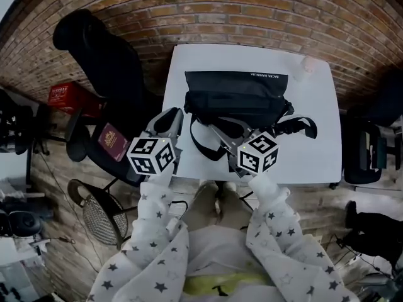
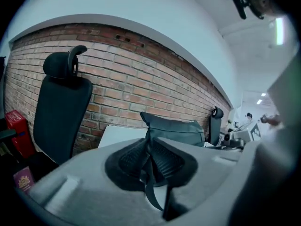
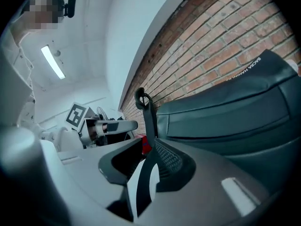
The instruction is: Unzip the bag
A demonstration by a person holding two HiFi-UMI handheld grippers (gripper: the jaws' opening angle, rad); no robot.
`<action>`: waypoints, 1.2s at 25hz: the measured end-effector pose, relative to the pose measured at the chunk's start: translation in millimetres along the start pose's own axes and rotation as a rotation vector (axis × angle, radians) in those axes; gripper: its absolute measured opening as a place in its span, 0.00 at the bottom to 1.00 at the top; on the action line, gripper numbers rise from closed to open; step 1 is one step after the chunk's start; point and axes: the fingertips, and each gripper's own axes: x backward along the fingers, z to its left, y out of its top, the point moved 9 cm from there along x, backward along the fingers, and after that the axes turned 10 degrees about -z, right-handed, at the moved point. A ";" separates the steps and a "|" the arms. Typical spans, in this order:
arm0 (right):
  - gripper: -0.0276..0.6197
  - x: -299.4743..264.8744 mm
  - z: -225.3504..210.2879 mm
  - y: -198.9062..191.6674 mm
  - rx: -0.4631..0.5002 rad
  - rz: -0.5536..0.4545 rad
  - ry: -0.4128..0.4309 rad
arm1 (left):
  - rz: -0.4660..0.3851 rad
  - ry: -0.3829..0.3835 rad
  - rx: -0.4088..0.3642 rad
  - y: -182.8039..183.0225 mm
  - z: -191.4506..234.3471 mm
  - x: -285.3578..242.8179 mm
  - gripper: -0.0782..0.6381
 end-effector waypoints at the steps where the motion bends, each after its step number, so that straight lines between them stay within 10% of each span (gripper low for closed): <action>1: 0.19 -6.4 -0.5 -5.1 0.001 0.011 -0.002 | 0.000 -0.012 0.005 0.3 5.1 -4.1 0.17; 16: 0.27 -42.3 -9.1 -55.6 0.007 0.108 -0.094 | 0.037 -0.306 0.033 -1.2 20.7 -61.4 0.43; 30: 0.10 -50.1 -19.1 -71.7 0.145 0.134 -0.208 | 0.079 -0.431 0.015 -19.2 12.4 -100.9 0.43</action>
